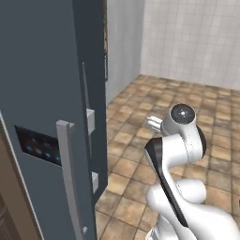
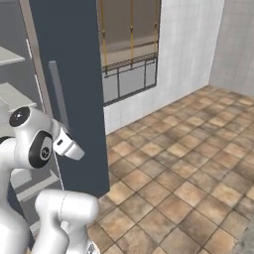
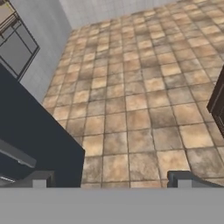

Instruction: Take the corn, cucumber, and mango from the freezer and place them in the bowl on the counter.

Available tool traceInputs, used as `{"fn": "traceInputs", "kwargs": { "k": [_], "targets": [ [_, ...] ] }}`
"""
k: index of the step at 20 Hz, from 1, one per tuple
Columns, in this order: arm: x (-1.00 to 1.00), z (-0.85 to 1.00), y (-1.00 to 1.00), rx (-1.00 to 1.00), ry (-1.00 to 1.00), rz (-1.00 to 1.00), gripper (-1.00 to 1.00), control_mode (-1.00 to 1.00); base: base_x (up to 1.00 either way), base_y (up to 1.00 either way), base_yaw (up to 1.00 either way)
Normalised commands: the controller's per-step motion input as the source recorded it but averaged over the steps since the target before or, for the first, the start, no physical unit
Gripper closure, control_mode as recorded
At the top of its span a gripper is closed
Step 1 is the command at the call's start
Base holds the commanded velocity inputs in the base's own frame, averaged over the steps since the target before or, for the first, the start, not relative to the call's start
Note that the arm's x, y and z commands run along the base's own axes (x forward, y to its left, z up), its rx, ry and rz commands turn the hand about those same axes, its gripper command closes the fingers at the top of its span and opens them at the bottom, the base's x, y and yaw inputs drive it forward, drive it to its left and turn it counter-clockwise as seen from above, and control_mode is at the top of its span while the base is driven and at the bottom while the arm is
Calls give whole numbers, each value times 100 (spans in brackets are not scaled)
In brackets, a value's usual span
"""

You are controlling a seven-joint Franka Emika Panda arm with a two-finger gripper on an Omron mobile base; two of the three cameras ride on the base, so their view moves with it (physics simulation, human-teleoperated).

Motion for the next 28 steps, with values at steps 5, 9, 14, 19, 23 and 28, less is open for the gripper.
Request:
{"fn": "traceInputs", "kwargs": {
  "k": [5, 9, 14, 19, 23, 28],
  "targets": [
    [0, 0, 0, 0, 0, 0, -100, 100, 100, -33, 18],
    [0, 0, 0, 0, 0, 0, -100, 100, 100, -40, -2],
    [0, 0, 0, 0, 0, 0, -100, 100, 78, -86, -19],
    [0, 0, 0, 0, 0, 0, -100, 100, 60, -38, 1],
    [0, 0, 0, 0, 0, 0, -100, 100, 4, 3, 64],
    [0, 0, 0, 0, 0, 0, -100, 100, -9, 28, 83]
  ]
}}
